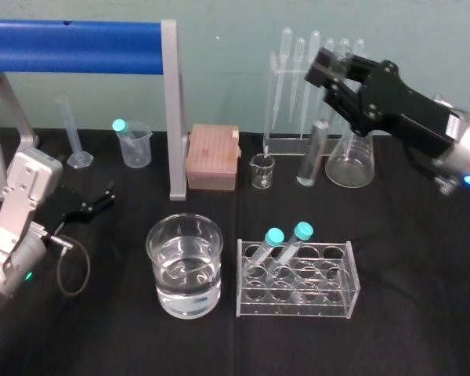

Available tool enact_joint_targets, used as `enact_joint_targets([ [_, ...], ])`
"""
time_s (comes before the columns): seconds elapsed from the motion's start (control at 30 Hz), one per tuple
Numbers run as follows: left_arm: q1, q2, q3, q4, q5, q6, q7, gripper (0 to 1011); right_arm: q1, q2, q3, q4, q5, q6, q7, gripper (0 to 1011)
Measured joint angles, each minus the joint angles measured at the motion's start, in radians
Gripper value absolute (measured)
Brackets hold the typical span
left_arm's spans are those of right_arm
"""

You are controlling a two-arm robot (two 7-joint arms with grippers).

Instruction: Hold the test tube with one hand and immerse one end into the beaker, then return it to the test tube rack.

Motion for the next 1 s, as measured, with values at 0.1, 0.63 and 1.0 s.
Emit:
enact_joint_targets([
  [0.1,0.0,0.0,0.0,0.0,0.0,0.0,0.0,1000,-0.038,0.024,0.019,-0.024,0.004,0.009,-0.026,225],
  [0.63,0.0,0.0,0.0,0.0,0.0,0.0,0.0,1000,-0.173,0.089,0.084,-0.065,-0.034,0.073,-0.139,225],
  [1.0,0.0,0.0,0.0,0.0,0.0,0.0,0.0,1000,-0.14,0.052,0.049,0.004,-0.041,0.111,-0.105,225],
])
